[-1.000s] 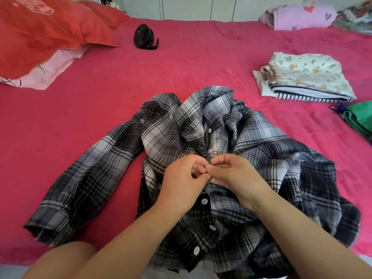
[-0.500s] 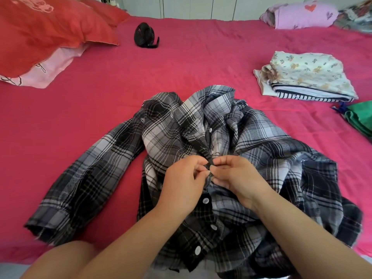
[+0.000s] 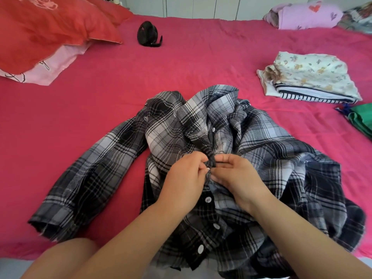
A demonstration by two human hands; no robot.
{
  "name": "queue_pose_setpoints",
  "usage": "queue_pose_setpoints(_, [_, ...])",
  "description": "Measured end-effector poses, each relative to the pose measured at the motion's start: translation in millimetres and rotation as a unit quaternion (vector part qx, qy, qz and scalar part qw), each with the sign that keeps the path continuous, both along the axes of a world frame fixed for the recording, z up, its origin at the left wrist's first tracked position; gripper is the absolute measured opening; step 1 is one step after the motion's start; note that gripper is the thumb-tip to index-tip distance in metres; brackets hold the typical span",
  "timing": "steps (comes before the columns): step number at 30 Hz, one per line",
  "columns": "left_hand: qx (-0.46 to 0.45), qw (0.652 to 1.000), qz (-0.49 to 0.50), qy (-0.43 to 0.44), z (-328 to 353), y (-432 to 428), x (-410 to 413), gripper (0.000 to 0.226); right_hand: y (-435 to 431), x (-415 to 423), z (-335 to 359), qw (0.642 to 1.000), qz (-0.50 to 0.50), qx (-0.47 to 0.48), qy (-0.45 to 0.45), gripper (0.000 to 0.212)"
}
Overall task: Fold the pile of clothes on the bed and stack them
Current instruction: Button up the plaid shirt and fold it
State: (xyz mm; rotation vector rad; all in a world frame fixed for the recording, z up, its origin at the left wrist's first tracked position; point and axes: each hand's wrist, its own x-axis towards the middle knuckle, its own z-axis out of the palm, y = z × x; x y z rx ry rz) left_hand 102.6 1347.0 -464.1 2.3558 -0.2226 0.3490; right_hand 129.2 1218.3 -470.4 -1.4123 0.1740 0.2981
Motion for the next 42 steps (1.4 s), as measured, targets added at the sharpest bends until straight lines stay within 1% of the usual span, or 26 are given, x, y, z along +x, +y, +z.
queue_pose_setpoints(3, [0.031,0.999,-0.021,-0.008,0,-2,-1,0.021,0,-1,-1,1.0,-0.006,0.022,0.014,0.027])
queue_pose_setpoints(5, [0.003,1.0,-0.007,0.015,-1,-2,1,0.018,0,-2,-1,1.0,-0.006,0.012,0.018,0.028])
queue_pose_setpoints(7, [-0.092,0.992,0.03,0.083,0,0,4,0.013,0,-2,0,1.0,0.002,-0.009,0.009,0.029])
queue_pose_setpoints(8, [-0.17,0.975,0.047,0.133,2,1,7,0.013,-1,-3,2,1.0,0.01,-0.021,-0.003,0.03])
queue_pose_setpoints(9, [-0.261,0.946,0.059,0.183,4,3,8,0.015,-2,-3,4,0.999,0.018,-0.036,-0.019,0.031])
queue_pose_setpoints(11, [-0.427,0.863,0.068,0.262,8,5,10,0.017,-2,-4,8,0.995,0.03,-0.079,-0.061,0.033])
queue_pose_setpoints(12, [-0.49,0.82,0.069,0.288,9,6,10,0.016,-1,-5,9,0.99,0.034,-0.108,-0.082,0.034])
queue_pose_setpoints(13, [-0.534,0.783,0.069,0.311,10,8,10,0.015,-2,-5,10,0.985,0.041,-0.135,-0.095,0.034])
queue_pose_setpoints(14, [-0.56,0.756,0.067,0.332,11,9,10,0.014,-3,-4,12,0.981,0.058,-0.156,-0.1,0.034])
queue_pose_setpoints(15, [-0.562,0.747,0.062,0.351,11,11,10,0.014,-5,-3,15,0.976,0.086,-0.173,-0.099,0.034])
queue_pose_setpoints(16, [-0.542,0.754,0.052,0.366,11,11,10,0.014,-8,-2,18,0.969,0.116,-0.193,-0.097,0.032])
queue_pose_setpoints(18, [-0.448,0.809,0.026,0.381,11,13,11,0.014,-16,2,21,0.938,0.135,-0.289,-0.135,0.025])
queue_pose_setpoints(20, [-0.307,0.876,-0.011,0.372,11,15,13,0.011,-22,6,21,0.874,0.074,-0.418,-0.235,0.019])
queue_pose_setpoints(21, [-0.247,0.897,-0.034,0.365,12,15,13,0.01,-22,7,22,0.845,0.041,-0.452,-0.284,0.018])
queue_pose_setpoints(22, [-0.204,0.909,-0.058,0.36,13,16,14,0.01,-23,9,22,0.823,0.023,-0.467,-0.323,0.018])
queue_pose_setpoints(24, [-0.145,0.914,-0.104,0.364,15,16,13,0.011,-21,12,20,0.792,0.048,-0.487,-0.364,0.022])
queue_pose_setpoints(26, [-0.077,0.911,-0.142,0.379,16,16,11,0.012,-18,13,13,0.765,0.125,-0.526,-0.349,0.024])
queue_pose_setpoints(28, [-0.011,0.905,-0.166,0.392,14,17,12,0.013,-17,14,7,0.739,0.177,-0.579,-0.295,0.024])
queue_pose_setpoints(29, [-0.002,0.904,-0.165,0.393,14,18,13,0.013,-17,15,6,0.737,0.181,-0.59,-0.274,0.022])
queue_pose_setpoints(31, [-0.029,0.92,-0.126,0.37,11,16,17,0.017,-17,17,7,0.742,0.176,-0.595,-0.254,0.018])
queue_pose_setpoints(34, [-0.05,0.963,-0.015,0.265,7,8,27,0.032,-15,18,4,0.727,0.181,-0.614,-0.249,0.016])
queue_pose_setpoints(35, [-0.025,0.971,0.009,0.237,6,5,30,0.038,-14,18,3,0.724,0.176,-0.619,-0.249,0.015])
queue_pose_setpoints(37, [0.045,0.973,0.029,0.223,1,0,34,0.05,-13,17,2,0.733,0.164,-0.612,-0.247,0.013])
queue_pose_setpoints(38, [0.061,0.971,0.033,0.227,-1,-3,36,0.048,-13,17,2,0.743,0.158,-0.602,-0.247,0.013])
queue_pose_setpoints(40, [0.047,0.972,0.04,0.225,-6,-7,38,0.035,-14,17,2,0.76,0.148,-0.58,-0.251,0.011])
queue_pose_setpoints(42, [-0.013,0.974,0.049,0.222,-10,-8,40,0.024,-16,16,3,0.778,0.144,-0.556,-0.255,0.006])
